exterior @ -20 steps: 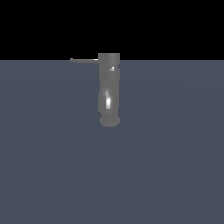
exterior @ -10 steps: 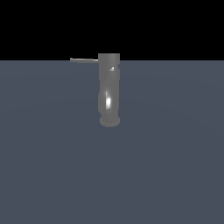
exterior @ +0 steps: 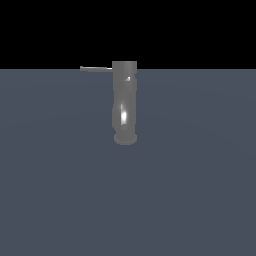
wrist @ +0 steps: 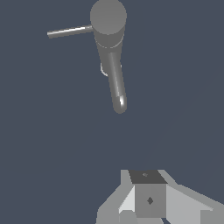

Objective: Turn on the faucet by rotating a designated handle.

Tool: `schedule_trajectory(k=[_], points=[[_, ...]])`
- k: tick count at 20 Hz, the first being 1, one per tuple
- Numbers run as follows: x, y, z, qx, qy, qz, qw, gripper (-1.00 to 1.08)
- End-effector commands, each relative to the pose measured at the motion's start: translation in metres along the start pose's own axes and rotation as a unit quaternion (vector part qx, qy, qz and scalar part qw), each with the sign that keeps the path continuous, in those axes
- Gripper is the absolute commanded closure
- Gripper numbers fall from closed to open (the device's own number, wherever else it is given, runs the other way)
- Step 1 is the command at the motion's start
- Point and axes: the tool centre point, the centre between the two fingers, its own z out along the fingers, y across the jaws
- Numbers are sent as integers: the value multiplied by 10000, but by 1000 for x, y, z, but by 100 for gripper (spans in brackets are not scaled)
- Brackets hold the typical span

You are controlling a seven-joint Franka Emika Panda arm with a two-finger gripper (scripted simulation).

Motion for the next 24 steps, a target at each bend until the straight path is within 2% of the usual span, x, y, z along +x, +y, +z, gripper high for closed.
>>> schedule_trajectory(k=[1,7,13,18,24], points=[[15,-6,2,58,-22,297,9995,108],[50,-21,9,166,-81,1021,9946,108],[84,-37,21,234,-144,1756,9841,108],[113,-50,34,261,-190,2369,9710,108],[146,-67,53,262,-231,3098,9502,108]])
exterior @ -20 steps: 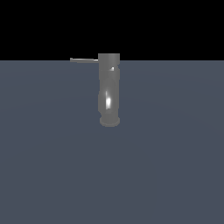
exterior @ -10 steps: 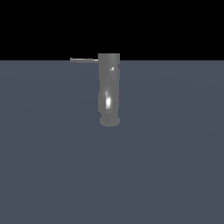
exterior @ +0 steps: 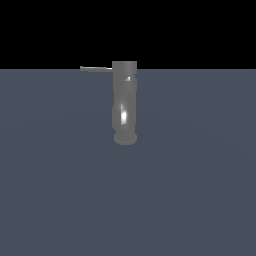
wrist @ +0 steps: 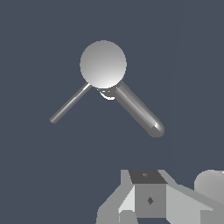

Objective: Turn on the faucet by rotating a designated handle.

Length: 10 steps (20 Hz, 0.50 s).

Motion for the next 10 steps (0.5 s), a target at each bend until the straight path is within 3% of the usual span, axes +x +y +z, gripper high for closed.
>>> schedule_trajectory(k=[1,10], points=[[8,-13,9,3,-6,324,9995,108],[34,-60,46,-19,23,1455,9894,108]])
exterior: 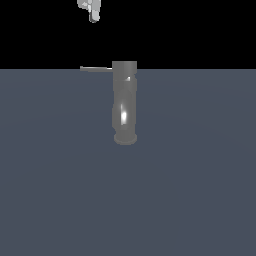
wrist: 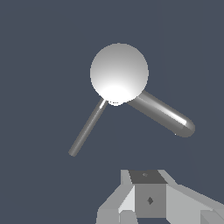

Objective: Turn on the faucet by rotating a designated handle.

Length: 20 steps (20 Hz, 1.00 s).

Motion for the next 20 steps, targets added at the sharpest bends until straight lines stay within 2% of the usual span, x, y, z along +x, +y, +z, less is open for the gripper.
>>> schedule_trajectory(k=[1,8,20], points=[[3,-14,11,-5,18,322,9995,108],[10,-51,46,-21,105,1186,9929,108],[16,-100,103,-10,307,2373,9710,108]])
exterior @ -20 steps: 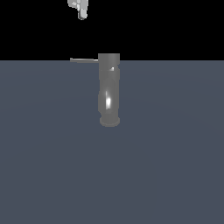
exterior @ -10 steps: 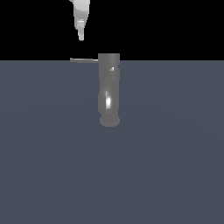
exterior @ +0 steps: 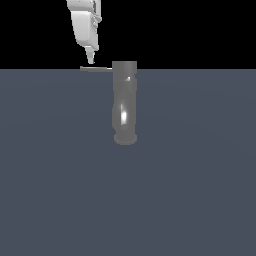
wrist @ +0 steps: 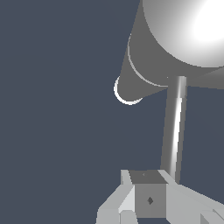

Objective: Turn on the faucet by rotating a designated handle.

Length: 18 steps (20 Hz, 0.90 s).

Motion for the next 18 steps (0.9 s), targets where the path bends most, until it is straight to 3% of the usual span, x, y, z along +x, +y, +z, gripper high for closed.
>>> schedule_trajectory(k=[1,10,18], points=[[-3,-7,9,15,36,186,9998,108],[-9,-17,24,35,96,476,9988,108],[-9,-10,24,32,96,474,9988,108]])
